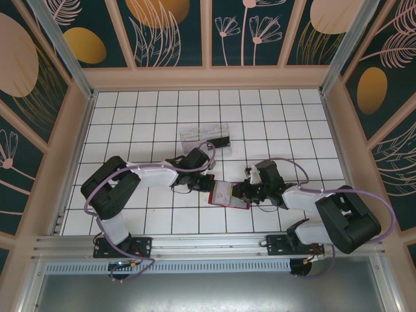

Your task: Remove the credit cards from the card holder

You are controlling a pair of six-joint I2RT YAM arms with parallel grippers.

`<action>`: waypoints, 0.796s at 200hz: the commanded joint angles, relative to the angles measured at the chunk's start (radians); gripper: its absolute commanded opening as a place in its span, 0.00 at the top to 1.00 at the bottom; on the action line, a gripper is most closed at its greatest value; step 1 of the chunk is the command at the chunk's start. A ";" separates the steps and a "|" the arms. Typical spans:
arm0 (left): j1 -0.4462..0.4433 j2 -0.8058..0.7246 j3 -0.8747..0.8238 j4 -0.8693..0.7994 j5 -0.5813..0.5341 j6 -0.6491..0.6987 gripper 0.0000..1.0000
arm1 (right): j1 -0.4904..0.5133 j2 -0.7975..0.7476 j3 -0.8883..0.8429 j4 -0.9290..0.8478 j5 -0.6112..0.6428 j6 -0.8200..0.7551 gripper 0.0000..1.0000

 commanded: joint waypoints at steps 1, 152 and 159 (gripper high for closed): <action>-0.009 0.012 -0.004 -0.092 -0.021 0.002 1.00 | -0.004 0.019 0.021 0.014 -0.002 -0.006 0.81; -0.007 0.024 0.005 -0.101 -0.022 0.010 1.00 | -0.004 0.079 0.043 0.057 -0.024 -0.007 0.82; -0.008 0.022 0.005 -0.102 -0.023 0.010 1.00 | -0.002 0.081 0.042 0.060 -0.024 -0.004 0.82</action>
